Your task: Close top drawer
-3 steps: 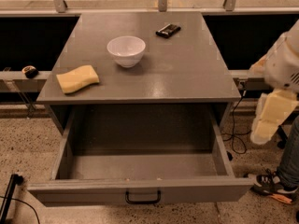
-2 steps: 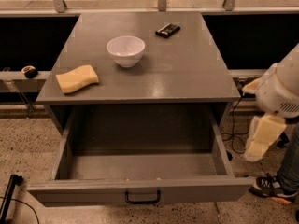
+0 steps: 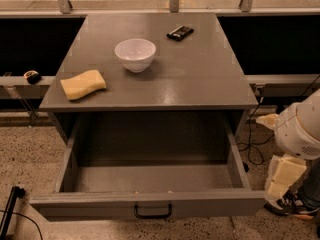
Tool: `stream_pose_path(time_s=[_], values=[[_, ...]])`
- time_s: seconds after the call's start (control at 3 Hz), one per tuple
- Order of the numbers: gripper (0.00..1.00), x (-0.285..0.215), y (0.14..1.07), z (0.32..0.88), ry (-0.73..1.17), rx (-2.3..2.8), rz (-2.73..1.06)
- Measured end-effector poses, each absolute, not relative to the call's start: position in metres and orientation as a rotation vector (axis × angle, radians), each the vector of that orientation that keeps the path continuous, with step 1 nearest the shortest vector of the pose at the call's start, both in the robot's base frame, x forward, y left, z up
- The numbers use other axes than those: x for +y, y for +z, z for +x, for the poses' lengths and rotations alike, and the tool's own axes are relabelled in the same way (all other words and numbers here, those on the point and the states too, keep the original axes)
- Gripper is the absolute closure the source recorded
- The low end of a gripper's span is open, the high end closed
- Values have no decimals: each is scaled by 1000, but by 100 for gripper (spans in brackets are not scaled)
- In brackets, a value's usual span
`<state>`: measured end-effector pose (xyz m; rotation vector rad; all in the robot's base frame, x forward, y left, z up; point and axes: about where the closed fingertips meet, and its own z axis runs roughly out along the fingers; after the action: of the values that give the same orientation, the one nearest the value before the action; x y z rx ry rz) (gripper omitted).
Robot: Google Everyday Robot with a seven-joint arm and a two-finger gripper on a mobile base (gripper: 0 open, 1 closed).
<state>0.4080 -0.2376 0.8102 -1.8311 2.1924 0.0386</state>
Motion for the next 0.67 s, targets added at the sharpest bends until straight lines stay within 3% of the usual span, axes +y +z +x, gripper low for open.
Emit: stream_pose_path(time_s=[0.33, 0.67], values=[[0, -232, 799, 402, 62, 2195, -1868], [18, -209, 796, 376, 109, 2111, -1917]])
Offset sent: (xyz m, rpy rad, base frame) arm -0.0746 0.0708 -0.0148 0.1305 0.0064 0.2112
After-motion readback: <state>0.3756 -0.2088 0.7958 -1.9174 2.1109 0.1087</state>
